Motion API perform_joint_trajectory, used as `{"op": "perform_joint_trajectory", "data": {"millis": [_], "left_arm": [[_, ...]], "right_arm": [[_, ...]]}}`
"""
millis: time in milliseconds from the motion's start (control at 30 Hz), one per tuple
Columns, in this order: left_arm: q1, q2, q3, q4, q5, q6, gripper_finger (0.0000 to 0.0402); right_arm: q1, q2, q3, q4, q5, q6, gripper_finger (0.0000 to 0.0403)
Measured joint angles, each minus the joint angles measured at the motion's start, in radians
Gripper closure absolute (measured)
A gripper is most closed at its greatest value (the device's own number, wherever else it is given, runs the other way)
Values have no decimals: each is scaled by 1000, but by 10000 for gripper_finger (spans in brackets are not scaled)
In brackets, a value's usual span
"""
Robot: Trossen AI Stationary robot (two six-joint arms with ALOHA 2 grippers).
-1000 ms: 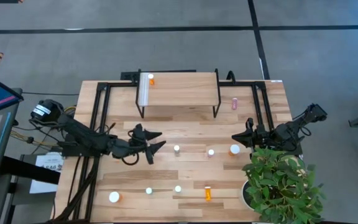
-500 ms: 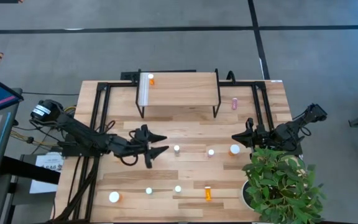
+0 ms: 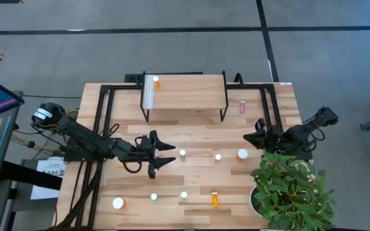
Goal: Pick and place medicine bottles onto shelf by color
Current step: Put the top pink pill bottle on the shelf
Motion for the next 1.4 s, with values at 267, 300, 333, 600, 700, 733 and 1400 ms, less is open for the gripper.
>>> {"op": "perform_joint_trajectory", "data": {"millis": [267,300,333,600,700,733,1400], "left_arm": [[3,0,0,1,-48,61,186],[3,0,0,1,-56,69,186],[3,0,0,0,-64,76,186],[12,0,0,0,-76,81,186],[12,0,0,0,-76,85,186],[12,0,0,0,-77,84,186],[12,-6,0,0,-286,19,186]], "right_arm": [[-10,0,0,94,17,28,359],[-15,0,0,110,30,48,359],[-21,0,0,128,36,72,359],[-36,-4,118,193,32,46,359],[-36,6,137,186,2,65,359],[-36,17,148,186,-37,64,359],[46,488,617,-917,439,545,359]]}}
